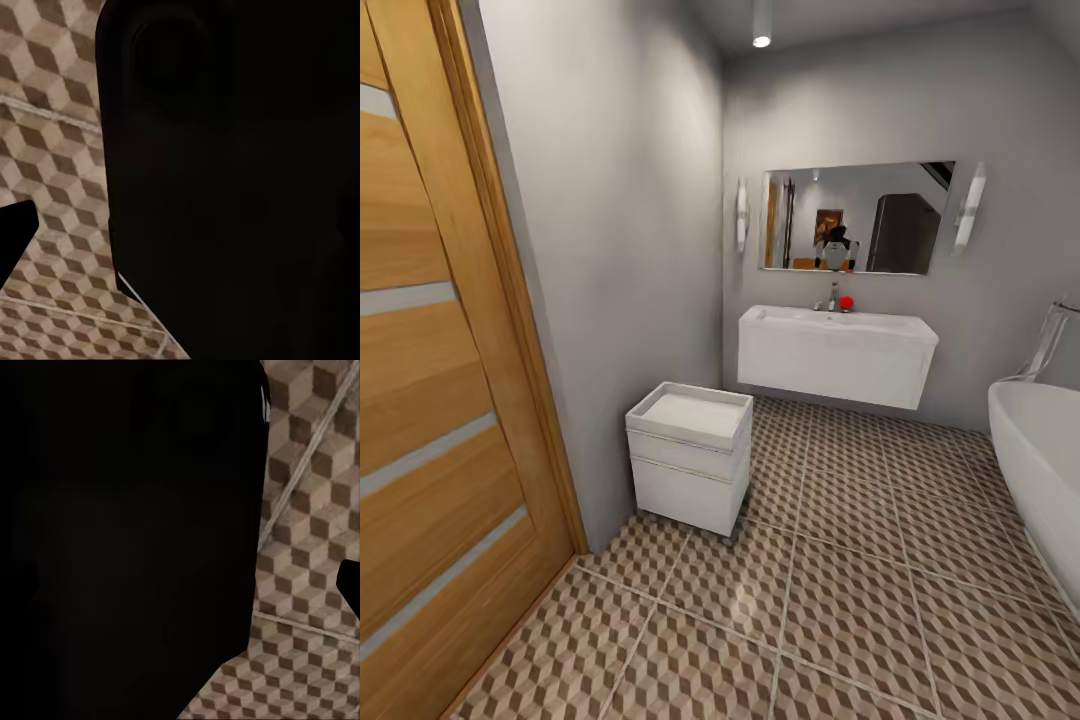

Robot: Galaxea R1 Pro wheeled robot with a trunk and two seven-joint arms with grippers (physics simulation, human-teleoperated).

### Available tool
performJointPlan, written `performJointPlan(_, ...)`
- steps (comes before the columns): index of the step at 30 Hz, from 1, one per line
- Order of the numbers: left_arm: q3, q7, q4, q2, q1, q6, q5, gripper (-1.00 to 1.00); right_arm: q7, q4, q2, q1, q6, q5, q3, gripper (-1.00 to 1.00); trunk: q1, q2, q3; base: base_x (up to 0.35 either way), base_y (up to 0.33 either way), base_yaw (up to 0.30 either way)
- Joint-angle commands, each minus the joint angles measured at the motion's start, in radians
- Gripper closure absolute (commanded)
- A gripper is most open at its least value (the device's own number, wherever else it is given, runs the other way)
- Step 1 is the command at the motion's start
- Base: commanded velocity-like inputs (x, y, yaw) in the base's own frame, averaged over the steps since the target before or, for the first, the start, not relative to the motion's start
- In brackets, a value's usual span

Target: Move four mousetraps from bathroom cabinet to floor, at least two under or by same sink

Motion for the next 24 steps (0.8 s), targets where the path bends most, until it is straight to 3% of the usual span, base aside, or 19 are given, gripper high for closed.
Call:
performJointPlan(1, 0.006, -0.006, 0.006, 0.006, 0.006, 0.006, -0.006, -1.0, 0.002, -0.006, 0.006, -0.006, 0.006, -0.006, -0.006, -1.0, 0.0, -0.001, -0.001, 0.0, 0.0, 0.0)
performJointPlan(5, 0.026, -0.021, 0.008, 0.008, 0.025, 0.028, -0.006, -1.0, 0.003, -0.027, 0.028, -0.029, 0.012, -0.006, -0.007, -1.0, 0.0, -0.001, -0.001, 0.0, 0.0, 0.0)
performJointPlan(13, 0.027, -0.019, -0.005, 0.006, 0.024, 0.013, -0.006, -1.0, 0.003, -0.057, 0.044, -0.075, -0.017, -0.007, -0.007, -1.0, 0.0, -0.001, -0.001, 0.0, 0.0, 0.0)
performJointPlan(24, 0.027, -0.014, -0.019, 0.006, 0.023, -0.035, -0.007, -1.0, 0.003, -0.076, 0.05, -0.117, -0.047, -0.007, -0.008, -1.0, 0.0, -0.001, -0.001, 0.0, 0.0, 0.0)
